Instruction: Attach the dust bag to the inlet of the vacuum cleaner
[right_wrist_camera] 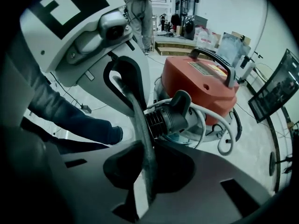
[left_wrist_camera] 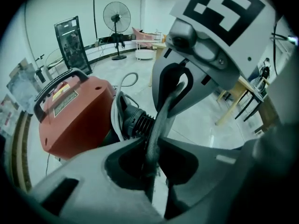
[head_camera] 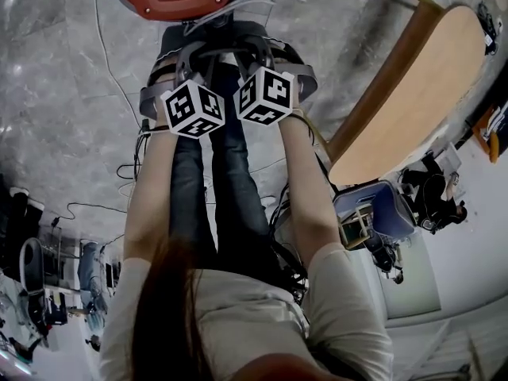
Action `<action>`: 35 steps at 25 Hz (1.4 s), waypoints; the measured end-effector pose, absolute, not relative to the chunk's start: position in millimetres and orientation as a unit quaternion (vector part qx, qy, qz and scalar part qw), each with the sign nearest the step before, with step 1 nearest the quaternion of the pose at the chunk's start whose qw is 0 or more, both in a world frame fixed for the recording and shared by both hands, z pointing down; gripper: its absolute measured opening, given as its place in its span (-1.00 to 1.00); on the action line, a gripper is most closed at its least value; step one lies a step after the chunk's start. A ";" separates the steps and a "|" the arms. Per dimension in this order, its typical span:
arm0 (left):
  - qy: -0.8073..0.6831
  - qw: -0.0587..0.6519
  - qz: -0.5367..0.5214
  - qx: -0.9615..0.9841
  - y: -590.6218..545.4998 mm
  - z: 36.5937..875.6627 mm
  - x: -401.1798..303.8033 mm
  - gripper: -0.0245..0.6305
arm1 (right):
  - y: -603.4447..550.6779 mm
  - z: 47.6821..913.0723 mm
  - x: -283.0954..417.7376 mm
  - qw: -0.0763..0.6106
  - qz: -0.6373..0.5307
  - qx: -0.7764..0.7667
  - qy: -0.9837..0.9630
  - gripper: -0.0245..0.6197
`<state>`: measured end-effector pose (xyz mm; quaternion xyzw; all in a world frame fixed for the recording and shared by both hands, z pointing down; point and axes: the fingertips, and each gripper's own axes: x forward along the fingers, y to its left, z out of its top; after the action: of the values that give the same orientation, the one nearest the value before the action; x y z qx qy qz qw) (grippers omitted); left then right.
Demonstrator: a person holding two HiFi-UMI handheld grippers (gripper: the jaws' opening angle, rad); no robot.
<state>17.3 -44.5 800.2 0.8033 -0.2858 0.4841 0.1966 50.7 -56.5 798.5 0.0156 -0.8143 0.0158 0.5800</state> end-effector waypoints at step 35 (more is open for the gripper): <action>-0.157 0.127 0.498 0.843 -65.0 795.7 25.1 -0.68 | -72.9 801.1 54.3 0.560 0.081 0.113 -0.816 -0.68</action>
<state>25.1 -65.0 795.7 0.8430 -0.1572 0.4984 0.1274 54.3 -72.9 801.1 0.1129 -0.8164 0.0813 0.5605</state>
